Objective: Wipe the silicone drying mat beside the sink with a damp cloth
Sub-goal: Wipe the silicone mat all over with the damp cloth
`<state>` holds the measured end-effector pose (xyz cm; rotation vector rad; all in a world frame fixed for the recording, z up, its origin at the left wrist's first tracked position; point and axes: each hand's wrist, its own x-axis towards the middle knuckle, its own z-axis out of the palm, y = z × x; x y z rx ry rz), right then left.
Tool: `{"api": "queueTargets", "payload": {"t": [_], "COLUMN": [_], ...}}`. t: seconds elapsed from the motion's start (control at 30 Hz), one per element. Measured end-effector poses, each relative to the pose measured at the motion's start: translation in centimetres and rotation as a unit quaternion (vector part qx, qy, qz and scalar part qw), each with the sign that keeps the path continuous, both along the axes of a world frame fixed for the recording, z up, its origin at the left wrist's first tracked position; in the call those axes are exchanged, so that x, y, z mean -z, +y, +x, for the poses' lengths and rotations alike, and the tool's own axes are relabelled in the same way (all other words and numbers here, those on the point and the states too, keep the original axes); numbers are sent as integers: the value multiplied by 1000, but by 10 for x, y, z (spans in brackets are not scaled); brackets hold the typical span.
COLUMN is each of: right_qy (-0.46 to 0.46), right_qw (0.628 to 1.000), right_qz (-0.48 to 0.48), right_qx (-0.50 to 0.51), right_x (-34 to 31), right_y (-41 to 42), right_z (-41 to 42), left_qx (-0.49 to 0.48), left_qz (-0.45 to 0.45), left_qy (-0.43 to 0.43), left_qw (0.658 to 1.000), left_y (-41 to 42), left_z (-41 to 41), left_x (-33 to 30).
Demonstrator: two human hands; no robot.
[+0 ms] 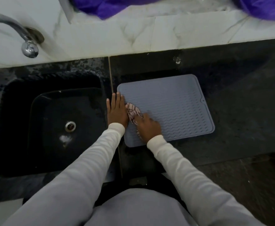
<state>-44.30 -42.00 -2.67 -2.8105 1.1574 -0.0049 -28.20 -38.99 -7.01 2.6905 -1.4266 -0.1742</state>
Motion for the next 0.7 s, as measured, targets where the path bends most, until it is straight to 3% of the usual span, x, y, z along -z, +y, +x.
{"api": "queueTargets", "payload": {"t": [0.27, 0.6, 0.7], "right_qy": [85, 86, 90], "right_qw": [991, 972, 980], "right_qz": [39, 1, -1], "right_qx": [96, 220, 177], "right_x": [-15, -23, -37], "right_y": [-80, -148, -144], "right_z": [-81, -151, -132], "left_qx": [12, 8, 2], "left_qz": [13, 17, 19], "left_qy": [-8, -8, -1], "left_qw": [1000, 1000, 1000], "left_y": [1, 1, -1], "left_z": [3, 0, -2], "left_x": [3, 2, -1]}}
